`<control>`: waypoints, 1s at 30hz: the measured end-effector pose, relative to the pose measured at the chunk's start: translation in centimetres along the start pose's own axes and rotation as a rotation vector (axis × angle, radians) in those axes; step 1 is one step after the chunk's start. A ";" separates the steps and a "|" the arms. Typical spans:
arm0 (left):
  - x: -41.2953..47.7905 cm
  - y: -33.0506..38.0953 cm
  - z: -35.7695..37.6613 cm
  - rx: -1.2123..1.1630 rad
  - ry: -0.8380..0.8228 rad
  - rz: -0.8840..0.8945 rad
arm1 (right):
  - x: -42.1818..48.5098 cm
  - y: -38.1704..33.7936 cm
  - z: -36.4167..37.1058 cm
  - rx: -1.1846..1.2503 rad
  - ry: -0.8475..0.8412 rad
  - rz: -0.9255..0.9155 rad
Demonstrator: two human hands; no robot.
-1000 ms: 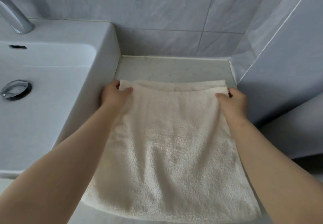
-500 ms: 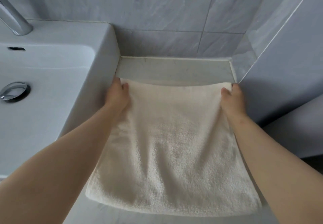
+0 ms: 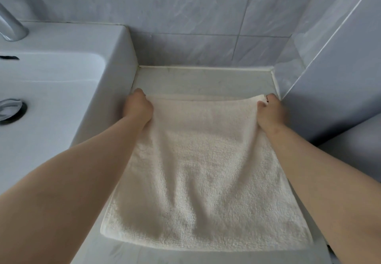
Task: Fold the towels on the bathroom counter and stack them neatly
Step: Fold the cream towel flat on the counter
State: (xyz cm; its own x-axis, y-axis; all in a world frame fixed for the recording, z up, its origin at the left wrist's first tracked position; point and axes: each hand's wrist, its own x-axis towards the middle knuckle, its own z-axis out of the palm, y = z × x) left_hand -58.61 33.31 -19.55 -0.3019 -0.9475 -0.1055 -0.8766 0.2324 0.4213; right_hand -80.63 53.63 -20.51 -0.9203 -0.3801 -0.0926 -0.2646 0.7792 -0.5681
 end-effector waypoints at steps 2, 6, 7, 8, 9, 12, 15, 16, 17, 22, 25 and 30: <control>0.3 -0.1 0.1 0.015 0.001 -0.007 | 0.0 -0.2 0.0 -0.034 0.009 -0.001; 0.5 -0.6 0.4 0.048 0.000 0.008 | 0.2 -0.5 0.1 -0.027 0.010 0.020; 0.6 -0.7 0.4 0.057 0.002 0.017 | 0.3 -0.5 0.1 -0.019 0.014 0.026; 0.6 -0.7 0.4 0.064 0.003 0.026 | 0.4 -0.5 0.1 -0.008 0.019 0.031; 0.8 -0.7 0.4 0.074 0.001 0.034 | 0.6 -0.5 0.1 -0.001 0.024 0.035; 1.3 -0.7 0.3 0.128 -0.009 0.054 | 0.9 -0.6 0.1 -0.031 0.021 0.035; 1.8 -0.7 0.3 0.184 -0.012 0.083 | 1.1 -0.7 0.0 -0.086 0.000 0.038; 1.8 -0.6 0.3 0.195 -0.010 0.087 | 1.2 -0.7 0.0 -0.097 -0.004 0.041; 1.9 -0.6 0.4 0.203 -0.006 0.089 | 1.3 -0.6 0.0 -0.104 -0.005 0.043; 2.1 -0.6 0.5 0.227 0.006 0.095 | 1.4 -0.7 0.0 -0.133 -0.001 0.038; 2.2 -0.4 0.5 0.248 0.003 0.098 | 1.5 -0.6 0.1 -0.132 0.013 0.040; 2.1 0.0 0.4 0.265 0.006 0.054 | 1.5 -0.7 0.2 -0.061 0.029 0.095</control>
State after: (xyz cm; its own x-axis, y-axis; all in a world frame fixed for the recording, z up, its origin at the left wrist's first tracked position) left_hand -59.37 31.42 -20.16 -0.3497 -0.9331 -0.0838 -0.9269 0.3315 0.1760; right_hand -81.81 52.42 -20.47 -0.9498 -0.2893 -0.1193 -0.1923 0.8403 -0.5068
